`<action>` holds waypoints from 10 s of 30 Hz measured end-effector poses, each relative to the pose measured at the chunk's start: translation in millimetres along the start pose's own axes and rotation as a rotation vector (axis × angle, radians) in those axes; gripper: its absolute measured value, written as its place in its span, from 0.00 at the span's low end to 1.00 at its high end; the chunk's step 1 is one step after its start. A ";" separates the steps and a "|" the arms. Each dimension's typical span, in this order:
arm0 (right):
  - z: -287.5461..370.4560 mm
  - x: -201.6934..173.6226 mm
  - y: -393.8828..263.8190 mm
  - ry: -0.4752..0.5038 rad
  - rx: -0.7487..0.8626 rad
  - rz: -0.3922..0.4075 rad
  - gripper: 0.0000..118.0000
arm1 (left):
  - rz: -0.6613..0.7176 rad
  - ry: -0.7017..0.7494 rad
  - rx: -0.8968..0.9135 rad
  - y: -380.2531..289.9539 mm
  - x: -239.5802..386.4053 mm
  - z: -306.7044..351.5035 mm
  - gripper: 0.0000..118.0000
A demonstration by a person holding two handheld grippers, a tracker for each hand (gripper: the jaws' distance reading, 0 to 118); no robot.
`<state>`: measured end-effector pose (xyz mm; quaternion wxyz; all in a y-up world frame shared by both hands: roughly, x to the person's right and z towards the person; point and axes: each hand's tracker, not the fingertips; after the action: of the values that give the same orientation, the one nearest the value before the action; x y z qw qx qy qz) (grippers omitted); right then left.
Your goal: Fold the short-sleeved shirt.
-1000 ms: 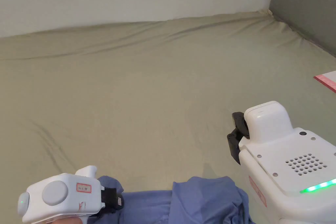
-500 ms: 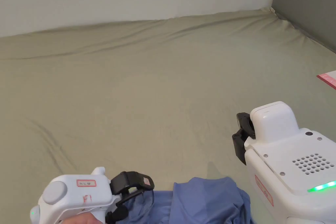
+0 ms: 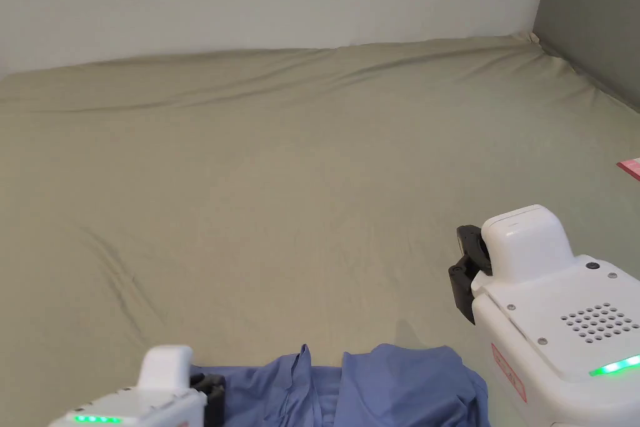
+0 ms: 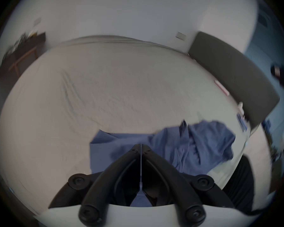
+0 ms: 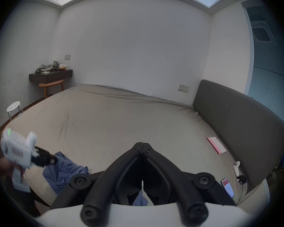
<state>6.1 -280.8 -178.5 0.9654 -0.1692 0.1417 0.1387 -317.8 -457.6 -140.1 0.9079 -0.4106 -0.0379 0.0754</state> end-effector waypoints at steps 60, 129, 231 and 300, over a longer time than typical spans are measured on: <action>-19.8 -26.5 6.0 0.061 -0.050 0.048 0.00 | 0.671 -0.536 -0.230 -36.9 -105.3 -71.0 0.09; -10.7 -30.5 5.3 0.089 -0.025 0.063 0.00 | 0.032 0.085 0.065 33.9 -4.3 -9.9 0.01; -57.1 -176.7 51.6 0.202 0.126 0.090 0.00 | 0.214 0.248 -0.196 -20.3 -242.0 51.4 0.25; 40.1 -67.1 58.3 0.020 0.317 0.076 0.00 | -0.153 0.444 0.861 107.2 85.7 195.1 0.00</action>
<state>-65.1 -228.1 -137.6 0.9726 -0.0109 0.1777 0.1494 -270.1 -229.1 -91.3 0.9843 0.0001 0.1612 -0.0720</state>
